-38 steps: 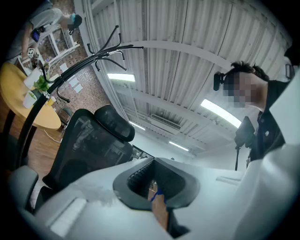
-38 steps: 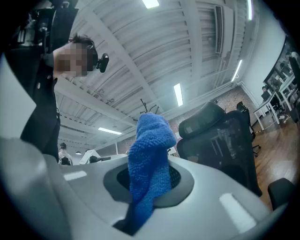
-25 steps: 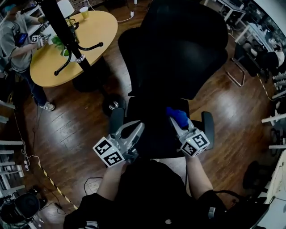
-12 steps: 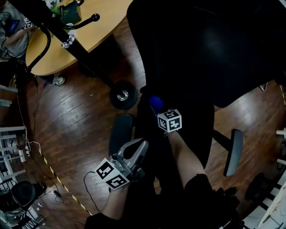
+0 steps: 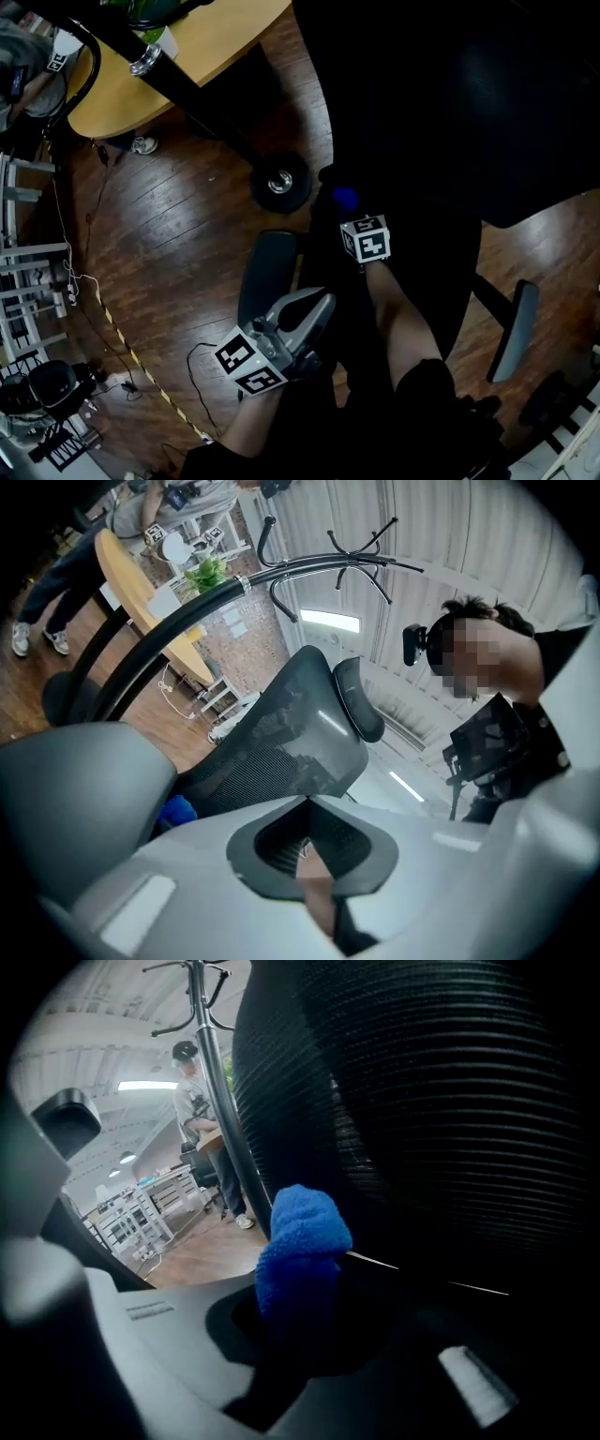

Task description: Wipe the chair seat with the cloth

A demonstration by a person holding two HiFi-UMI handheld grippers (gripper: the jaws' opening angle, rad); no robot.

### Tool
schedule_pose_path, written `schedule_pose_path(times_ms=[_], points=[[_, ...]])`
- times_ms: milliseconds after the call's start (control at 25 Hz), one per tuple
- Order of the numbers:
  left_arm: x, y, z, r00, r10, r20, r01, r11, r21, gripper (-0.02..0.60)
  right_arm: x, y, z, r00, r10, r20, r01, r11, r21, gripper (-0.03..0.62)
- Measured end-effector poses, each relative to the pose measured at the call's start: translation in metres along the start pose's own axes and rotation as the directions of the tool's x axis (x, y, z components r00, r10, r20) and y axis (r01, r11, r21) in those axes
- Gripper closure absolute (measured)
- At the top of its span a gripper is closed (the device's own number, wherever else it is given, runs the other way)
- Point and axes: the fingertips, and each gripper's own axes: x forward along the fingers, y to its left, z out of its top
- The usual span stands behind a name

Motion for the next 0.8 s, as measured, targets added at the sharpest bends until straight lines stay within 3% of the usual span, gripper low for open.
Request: schedule_pose_path(times_ms=[240, 480, 800], points=[[0.015, 0.01, -0.006, 0.999, -0.001, -0.049, 0.001, 1.0, 0.004, 0.589, -0.046, -0.083, -0.038, 0.985, -0.158, -0.067, 0.162, 0.985, 0.065, 0.557], [0.026, 0.017, -0.009, 0.996, 0.004, -0.084, -0.004, 1.0, -0.004, 0.589, -0.131, -0.183, -0.084, 0.932, -0.334, -0.141, 0.349, 0.932, 0.097, 0.557], [0.029, 0.019, -0.009, 0.993, 0.028, -0.116, -0.028, 1.0, 0.0, 0.589, -0.223, -0.25, -0.112, 0.876, -0.453, -0.165, 0.473, 0.874, 0.115, 0.557]])
